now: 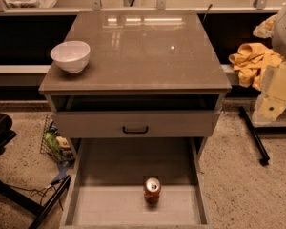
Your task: Pick coke can from middle drawer and place on counter
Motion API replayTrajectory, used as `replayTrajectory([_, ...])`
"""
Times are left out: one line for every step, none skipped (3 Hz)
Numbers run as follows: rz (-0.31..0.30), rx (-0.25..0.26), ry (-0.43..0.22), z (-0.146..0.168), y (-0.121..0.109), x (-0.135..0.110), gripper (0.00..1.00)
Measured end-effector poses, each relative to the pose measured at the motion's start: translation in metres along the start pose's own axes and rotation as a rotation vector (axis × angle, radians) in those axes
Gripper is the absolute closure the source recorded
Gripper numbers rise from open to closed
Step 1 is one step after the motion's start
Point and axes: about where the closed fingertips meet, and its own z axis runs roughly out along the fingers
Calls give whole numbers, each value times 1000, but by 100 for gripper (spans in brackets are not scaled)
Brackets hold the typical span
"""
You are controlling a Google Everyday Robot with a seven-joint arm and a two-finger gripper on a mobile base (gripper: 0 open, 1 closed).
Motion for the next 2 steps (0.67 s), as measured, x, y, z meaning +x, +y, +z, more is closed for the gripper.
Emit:
replayTrajectory([0,0,0,0,0,0,0])
replayTrajectory([1,-2,-77,13,5,11,0])
